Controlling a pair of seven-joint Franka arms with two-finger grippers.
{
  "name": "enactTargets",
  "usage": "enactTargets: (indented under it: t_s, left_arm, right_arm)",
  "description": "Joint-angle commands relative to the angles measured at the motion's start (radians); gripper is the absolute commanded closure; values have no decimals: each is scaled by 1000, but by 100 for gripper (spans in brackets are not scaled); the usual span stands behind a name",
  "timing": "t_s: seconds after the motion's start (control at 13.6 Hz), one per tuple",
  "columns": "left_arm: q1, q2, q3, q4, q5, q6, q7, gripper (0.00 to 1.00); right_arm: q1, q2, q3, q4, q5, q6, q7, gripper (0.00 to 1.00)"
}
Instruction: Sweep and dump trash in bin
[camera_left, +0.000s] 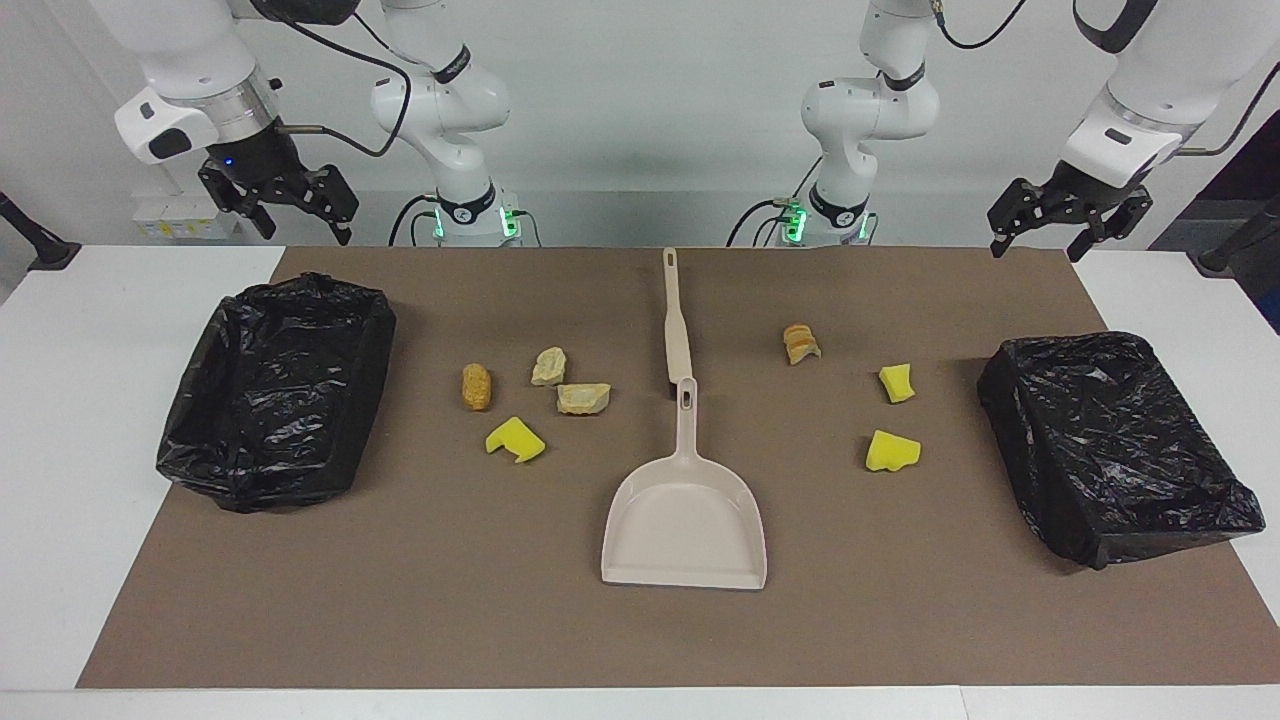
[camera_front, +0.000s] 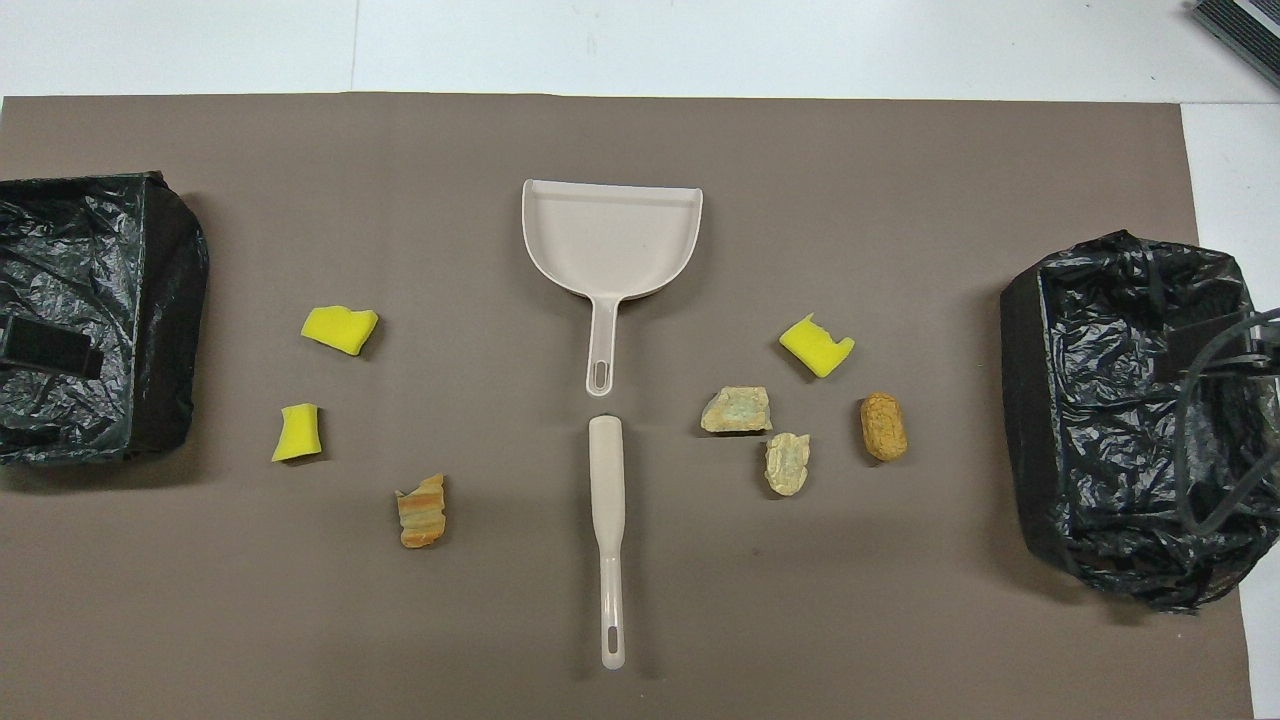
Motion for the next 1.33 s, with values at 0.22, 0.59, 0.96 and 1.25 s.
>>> enactTargets:
  t_s: [0.22,0.59,0.96,1.25]
  left_arm:
    - [12,-24,-4,-23,-9,-17,4,0]
    - [12,-24,-4,-24,-11,-15,4,0]
    - [12,-29,-4,-40,-12,-8,4,0]
    - [12,-33,-4,-44,-12,-8,6,0]
  right_arm:
    - [84,35,3,-15,-18,71,93,0]
    - [107,73,5,-17,-1,127,103,0]
    - [109,55,3,-48,-1,79,90,0]
    - [113,128,3,45,31,57,155,0]
